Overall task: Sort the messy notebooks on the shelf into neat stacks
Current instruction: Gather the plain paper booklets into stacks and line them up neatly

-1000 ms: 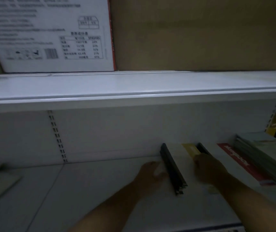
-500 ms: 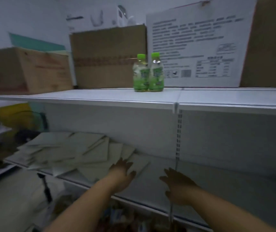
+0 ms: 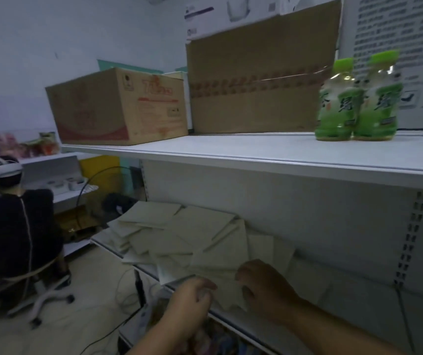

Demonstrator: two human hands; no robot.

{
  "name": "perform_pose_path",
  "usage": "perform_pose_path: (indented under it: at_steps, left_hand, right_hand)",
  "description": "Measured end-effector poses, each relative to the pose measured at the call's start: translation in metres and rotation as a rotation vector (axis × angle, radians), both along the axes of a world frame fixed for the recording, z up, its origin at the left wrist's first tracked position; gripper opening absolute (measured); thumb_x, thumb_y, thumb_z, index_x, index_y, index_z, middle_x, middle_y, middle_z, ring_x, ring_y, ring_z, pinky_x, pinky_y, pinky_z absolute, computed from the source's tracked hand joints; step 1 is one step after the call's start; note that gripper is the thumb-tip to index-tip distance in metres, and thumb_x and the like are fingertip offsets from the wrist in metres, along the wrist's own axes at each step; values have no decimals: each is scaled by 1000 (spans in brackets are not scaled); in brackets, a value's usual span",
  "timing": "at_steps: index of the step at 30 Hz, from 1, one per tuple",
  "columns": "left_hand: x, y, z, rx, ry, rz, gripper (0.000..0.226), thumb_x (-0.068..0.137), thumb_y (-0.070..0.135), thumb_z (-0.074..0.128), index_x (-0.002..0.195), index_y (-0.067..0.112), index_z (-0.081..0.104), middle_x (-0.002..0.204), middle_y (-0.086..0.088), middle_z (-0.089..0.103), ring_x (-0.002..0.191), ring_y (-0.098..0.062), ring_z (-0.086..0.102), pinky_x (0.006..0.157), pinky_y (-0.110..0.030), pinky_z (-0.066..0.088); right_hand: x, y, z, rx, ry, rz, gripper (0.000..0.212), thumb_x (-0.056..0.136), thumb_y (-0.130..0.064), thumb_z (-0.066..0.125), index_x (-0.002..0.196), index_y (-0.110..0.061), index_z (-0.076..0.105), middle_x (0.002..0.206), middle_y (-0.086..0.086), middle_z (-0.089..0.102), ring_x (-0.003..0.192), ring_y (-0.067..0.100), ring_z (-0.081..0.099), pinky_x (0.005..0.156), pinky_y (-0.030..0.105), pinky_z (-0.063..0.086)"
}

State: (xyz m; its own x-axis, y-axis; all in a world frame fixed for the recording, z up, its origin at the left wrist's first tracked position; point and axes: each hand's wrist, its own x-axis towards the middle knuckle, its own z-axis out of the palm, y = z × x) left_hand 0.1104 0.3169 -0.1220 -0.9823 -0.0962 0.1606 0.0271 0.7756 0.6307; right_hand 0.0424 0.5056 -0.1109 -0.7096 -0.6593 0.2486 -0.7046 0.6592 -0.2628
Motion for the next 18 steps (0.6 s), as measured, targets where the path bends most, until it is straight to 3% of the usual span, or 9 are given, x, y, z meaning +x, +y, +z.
perform_pose_path:
  at_steps: [4, 6, 8, 10, 12, 15, 18]
  left_hand:
    - [-26, -36, 17, 84, -37, 71, 22, 83, 18, 54, 93, 23, 72, 91, 12, 71, 93, -5, 65, 82, -19, 49]
    - [-35, -49, 23, 159, -37, 94, 20, 80, 14, 54, 80, 28, 69, 77, 17, 68, 85, -5, 65, 82, -23, 50]
    - [-40, -59, 27, 235, -34, 100, 21, 77, 15, 55, 71, 33, 64, 71, 19, 67, 81, -4, 65, 83, -26, 51]
    - [-45, -69, 29, 286, -54, 97, 14, 71, 24, 54, 69, 34, 64, 74, 15, 69, 84, -8, 66, 81, -25, 51]
    - [-52, -83, 27, 339, -48, 101, 16, 64, 26, 52, 68, 33, 66, 73, 10, 70, 83, -13, 67, 80, -29, 52]
    - [-67, -110, 26, 376, -22, 113, 15, 66, 22, 56, 64, 31, 68, 68, 13, 71, 80, -12, 68, 81, -32, 52]
    - [-92, -142, 22, 344, -13, 72, 26, 81, 13, 62, 65, 34, 66, 69, 20, 69, 79, -3, 66, 79, -22, 51]
  right_hand:
    - [-39, -43, 10, -122, 17, 1, 52, 71, -32, 26, 95, -12, 68, 98, 5, 65, 92, 23, 61, 77, 24, 51]
    - [-60, -63, 13, -108, 22, -26, 58, 75, -34, 22, 108, -11, 64, 113, 7, 61, 108, 25, 54, 89, 27, 44]
    - [-76, -81, 19, -131, 39, -39, 50, 81, -28, 34, 119, -11, 60, 130, 9, 54, 121, 25, 48, 101, 27, 38]
    - [-89, -99, 20, -98, 16, -56, 47, 91, -30, 43, 136, -16, 47, 151, 6, 32, 137, 21, 33, 111, 26, 27]
    - [-100, -111, 13, -22, -17, -66, 53, 96, -39, 41, 145, -22, 30, 158, 3, 12, 144, 16, 17, 116, 26, 19]
    - [-118, -119, -6, -4, 32, -164, 55, 96, -49, 38, 145, -24, 32, 156, -1, 21, 144, 13, 19, 116, 24, 18]
    - [-127, -125, -11, -55, 80, -286, 55, 88, -52, 37, 129, -20, 55, 138, -1, 50, 128, 18, 47, 106, 29, 37]
